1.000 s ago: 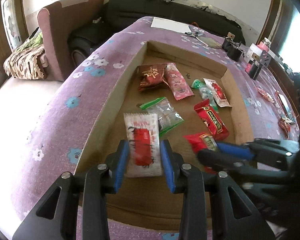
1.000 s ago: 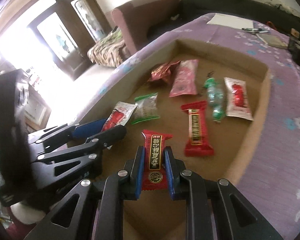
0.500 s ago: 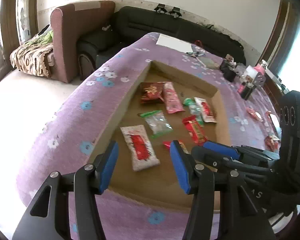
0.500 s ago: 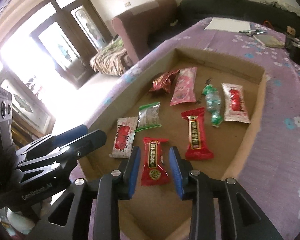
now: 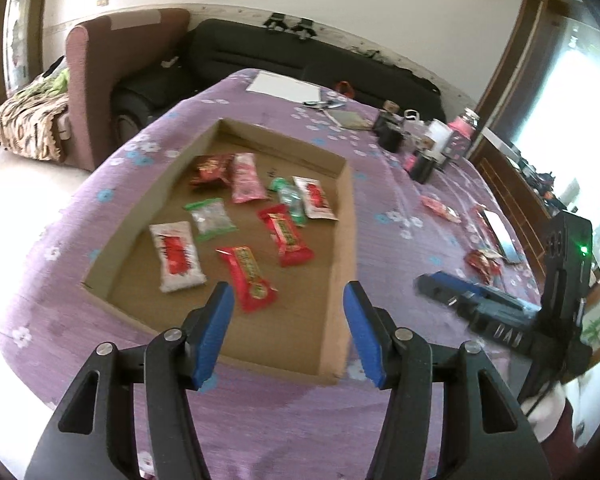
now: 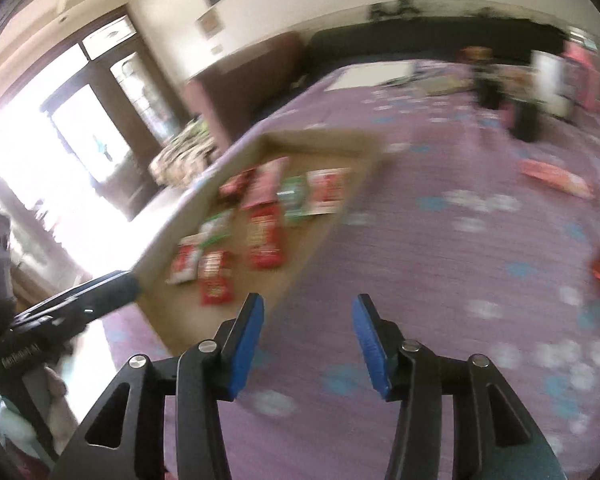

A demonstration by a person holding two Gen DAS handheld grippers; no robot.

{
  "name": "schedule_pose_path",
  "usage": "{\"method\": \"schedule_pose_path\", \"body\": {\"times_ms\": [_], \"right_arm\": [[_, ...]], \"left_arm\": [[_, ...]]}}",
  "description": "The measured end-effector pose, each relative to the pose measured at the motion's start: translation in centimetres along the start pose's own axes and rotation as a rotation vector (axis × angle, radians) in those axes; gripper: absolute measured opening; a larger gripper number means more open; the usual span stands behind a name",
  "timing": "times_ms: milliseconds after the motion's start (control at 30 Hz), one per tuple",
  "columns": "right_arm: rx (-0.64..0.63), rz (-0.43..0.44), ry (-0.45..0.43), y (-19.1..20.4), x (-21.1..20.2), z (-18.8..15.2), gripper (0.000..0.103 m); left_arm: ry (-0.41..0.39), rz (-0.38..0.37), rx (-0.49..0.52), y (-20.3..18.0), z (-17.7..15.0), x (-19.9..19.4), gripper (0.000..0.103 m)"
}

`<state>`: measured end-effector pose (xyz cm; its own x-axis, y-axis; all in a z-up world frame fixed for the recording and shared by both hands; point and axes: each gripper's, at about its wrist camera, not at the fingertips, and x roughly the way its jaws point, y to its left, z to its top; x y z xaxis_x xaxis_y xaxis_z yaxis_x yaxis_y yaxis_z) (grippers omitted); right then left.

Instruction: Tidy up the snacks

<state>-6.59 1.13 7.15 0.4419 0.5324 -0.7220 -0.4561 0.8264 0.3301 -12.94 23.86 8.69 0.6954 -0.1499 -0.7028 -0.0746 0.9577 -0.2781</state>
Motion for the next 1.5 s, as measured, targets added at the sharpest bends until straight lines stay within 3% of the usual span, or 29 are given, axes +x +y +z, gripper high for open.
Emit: {"method": "schedule_pose_path", "body": {"times_ms": [333, 500, 767, 833, 967, 1067, 1167, 1300, 1367, 1500], "right_arm": [[0.373, -0.3, -0.2, -19.1, -9.9, -0.8, 0.051], [0.436, -0.382, -0.217, -24.2, -10.2, 0.3, 0.051], [0.455, -0.373, -0.13, -26.1, -5.6, 1.3, 0.048], [0.399, -0.34, -0.097, -24.6, -4.7, 1.3, 0.04], [0.282, -0.183, -0.002, -20.2, -2.9, 0.3, 0.039], [0.261, 0.057, 0.055, -17.7, -2.6, -0.5, 0.04], [0.281, 0.034, -0.021, -17.8, -4.5, -0.6, 0.04], [0.36, -0.093, -0.127, -20.5, -7.7, -0.7, 0.044], [0.395, -0.131, -0.148, -21.8, -8.6, -1.0, 0.044], [0.463, -0.195, -0.174, -24.2, -9.0, -0.9, 0.055]], "left_arm": [[0.062, -0.062, 0.095, -5.1, -1.7, 1.9, 0.056], [0.087, -0.076, 0.14, -7.1, -2.4, 2.2, 0.056], [0.104, -0.073, 0.177, -8.4, -3.0, 2.2, 0.056], [0.109, -0.072, 0.174, -8.4, -3.0, 2.4, 0.056], [0.124, -0.081, 0.159, -8.3, -3.1, 2.9, 0.056], [0.135, -0.089, 0.163, -8.4, -3.4, 3.2, 0.056], [0.136, -0.102, 0.173, -8.5, -3.6, 3.0, 0.056], [0.126, -0.135, 0.203, -9.0, -4.0, 2.8, 0.056], [0.133, -0.151, 0.23, -9.7, -4.4, 3.0, 0.056], [0.161, -0.181, 0.278, -11.2, -5.2, 3.8, 0.056]]}}
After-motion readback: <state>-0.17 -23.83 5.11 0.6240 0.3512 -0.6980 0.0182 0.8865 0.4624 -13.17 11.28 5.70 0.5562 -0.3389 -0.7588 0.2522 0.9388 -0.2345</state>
